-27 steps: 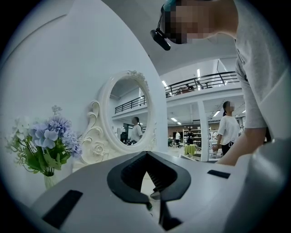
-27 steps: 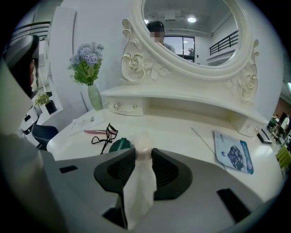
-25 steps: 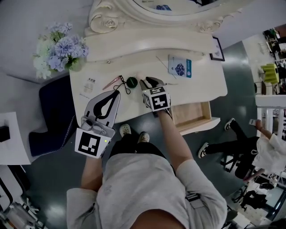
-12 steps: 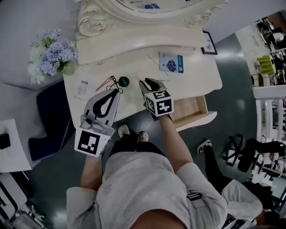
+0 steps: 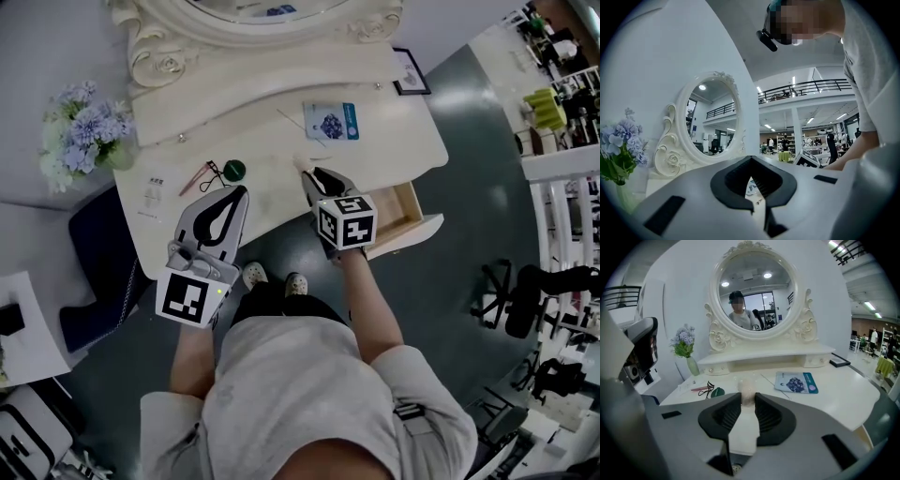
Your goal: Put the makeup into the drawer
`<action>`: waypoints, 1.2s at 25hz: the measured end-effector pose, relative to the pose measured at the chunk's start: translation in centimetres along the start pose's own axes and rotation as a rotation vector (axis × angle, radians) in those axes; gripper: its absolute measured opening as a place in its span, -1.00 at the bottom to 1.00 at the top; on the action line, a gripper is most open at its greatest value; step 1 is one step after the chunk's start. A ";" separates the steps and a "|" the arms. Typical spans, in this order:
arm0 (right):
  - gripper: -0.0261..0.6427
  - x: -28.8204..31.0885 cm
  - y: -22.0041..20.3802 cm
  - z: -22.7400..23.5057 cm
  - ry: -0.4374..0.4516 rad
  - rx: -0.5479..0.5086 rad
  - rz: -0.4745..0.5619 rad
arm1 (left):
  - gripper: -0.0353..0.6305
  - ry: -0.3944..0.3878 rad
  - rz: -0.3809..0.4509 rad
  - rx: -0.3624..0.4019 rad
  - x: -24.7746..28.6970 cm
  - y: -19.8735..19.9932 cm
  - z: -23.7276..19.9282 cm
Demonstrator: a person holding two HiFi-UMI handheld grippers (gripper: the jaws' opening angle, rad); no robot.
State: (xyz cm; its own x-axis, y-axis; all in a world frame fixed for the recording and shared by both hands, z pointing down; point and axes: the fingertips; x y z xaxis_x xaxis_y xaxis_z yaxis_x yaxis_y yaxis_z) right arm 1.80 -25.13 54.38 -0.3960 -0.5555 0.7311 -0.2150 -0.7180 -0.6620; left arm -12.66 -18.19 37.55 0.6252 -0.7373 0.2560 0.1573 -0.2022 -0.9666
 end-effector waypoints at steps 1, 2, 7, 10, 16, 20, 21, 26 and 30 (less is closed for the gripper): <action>-0.63 -0.5 -0.3 0.7 -0.010 0.014 0.003 | -0.86 -0.005 0.002 0.003 0.2 0.1 0.3; -0.63 -1.0 -0.6 1.4 -0.021 0.027 0.005 | -0.86 -0.009 0.004 0.006 0.3 0.3 0.7; -0.63 -3.2 -2.5 5.0 -0.081 0.086 0.006 | -0.86 -0.023 0.006 0.012 0.6 0.7 2.0; -0.63 -4.0 -3.6 6.9 -0.112 0.119 0.003 | -0.86 -0.029 0.004 0.011 0.9 0.7 2.5; -0.63 -5.5 -6.6 10.1 -0.169 0.161 -0.043 | -0.86 -0.045 0.009 0.018 1.4 1.1 3.9; -0.63 -5.8 -9.6 12.0 -0.199 0.185 -0.115 | -0.86 -0.056 0.007 0.024 1.7 1.1 4.9; -0.63 -5.9 -10.4 12.3 -0.205 0.189 -0.135 | -0.86 -0.058 0.006 0.026 1.7 1.1 5.1; -0.63 -6.2 -13.8 13.4 -0.215 0.204 -0.232 | -0.86 -0.062 0.008 0.024 1.8 1.2 6.0; -0.63 -6.4 -15.9 13.8 -0.216 0.197 -0.309 | -0.86 -0.069 0.007 0.030 2.0 1.3 6.8</action>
State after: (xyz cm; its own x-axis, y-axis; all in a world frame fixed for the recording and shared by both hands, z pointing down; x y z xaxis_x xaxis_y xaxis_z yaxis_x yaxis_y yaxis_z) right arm 20.03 -15.99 62.49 -0.1388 -0.3616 0.9219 -0.1116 -0.9193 -0.3774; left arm -6.00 -15.55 36.70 0.6772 -0.6924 0.2489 0.1752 -0.1768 -0.9685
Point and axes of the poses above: the fingertips, and each gripper's own axes: x forward along the fingers, z to its right, y out of its top, and after that the axes turned 11 degrees about -z, right-handed
